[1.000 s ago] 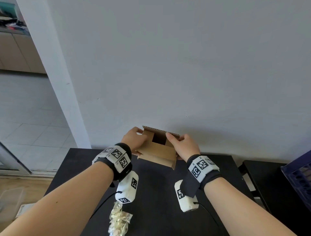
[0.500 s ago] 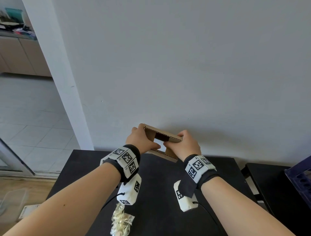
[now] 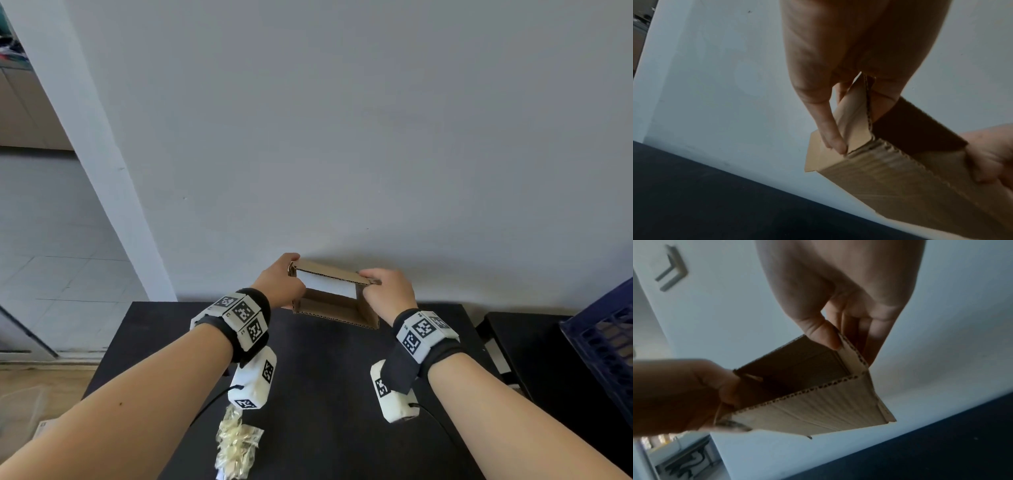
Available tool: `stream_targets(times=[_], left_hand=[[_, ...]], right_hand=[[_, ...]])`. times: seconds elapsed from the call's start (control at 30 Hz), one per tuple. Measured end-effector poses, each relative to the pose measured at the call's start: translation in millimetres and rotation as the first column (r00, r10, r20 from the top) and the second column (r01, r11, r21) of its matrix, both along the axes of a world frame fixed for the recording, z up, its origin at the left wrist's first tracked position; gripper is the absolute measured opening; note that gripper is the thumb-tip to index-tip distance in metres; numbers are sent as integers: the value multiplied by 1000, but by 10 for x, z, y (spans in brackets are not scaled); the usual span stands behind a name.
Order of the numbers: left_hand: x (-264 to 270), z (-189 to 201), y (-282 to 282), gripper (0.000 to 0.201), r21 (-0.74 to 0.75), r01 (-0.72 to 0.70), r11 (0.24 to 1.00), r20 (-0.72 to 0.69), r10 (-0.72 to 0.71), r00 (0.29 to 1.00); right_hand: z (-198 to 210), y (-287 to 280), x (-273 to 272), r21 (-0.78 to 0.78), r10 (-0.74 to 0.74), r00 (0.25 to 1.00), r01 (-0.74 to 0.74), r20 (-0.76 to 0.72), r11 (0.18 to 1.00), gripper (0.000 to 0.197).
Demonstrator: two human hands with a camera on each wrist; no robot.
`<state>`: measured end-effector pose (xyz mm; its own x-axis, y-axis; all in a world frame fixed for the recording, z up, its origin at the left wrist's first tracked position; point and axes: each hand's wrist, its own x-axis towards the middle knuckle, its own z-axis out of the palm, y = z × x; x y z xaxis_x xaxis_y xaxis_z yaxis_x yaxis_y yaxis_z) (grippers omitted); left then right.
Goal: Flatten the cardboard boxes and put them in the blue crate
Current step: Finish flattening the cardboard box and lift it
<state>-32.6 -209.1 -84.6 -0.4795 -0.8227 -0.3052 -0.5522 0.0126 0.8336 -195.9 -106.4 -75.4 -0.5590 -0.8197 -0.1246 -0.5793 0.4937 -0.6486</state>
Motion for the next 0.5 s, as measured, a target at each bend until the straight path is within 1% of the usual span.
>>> stream_targets(times=[0.1,0.23,0.33,0.43,0.5], left_hand=[[-34,-48,6,75,70,36,997,-4,-36,999],[-51,-191,80,73,141,152,978,107,-168,980],[-75,-295,138,73,179,181,967,147,-208,967],[-115,-359,133,75,174,200,964,170,-229,958],[-132,-376,111,78,158,223,962,220,-254,942]], right_hand=[[-101,65,-25,67,55,998,-52,-32,996,46],[-172,157,-35,158,126,988,-112,-84,981,51],[-216,216,-39,231,185,975,-154,-121,961,53],[-274,237,-67,254,205,969,-166,-136,953,54],[-312,233,-85,273,219,967,-177,-129,945,54]])
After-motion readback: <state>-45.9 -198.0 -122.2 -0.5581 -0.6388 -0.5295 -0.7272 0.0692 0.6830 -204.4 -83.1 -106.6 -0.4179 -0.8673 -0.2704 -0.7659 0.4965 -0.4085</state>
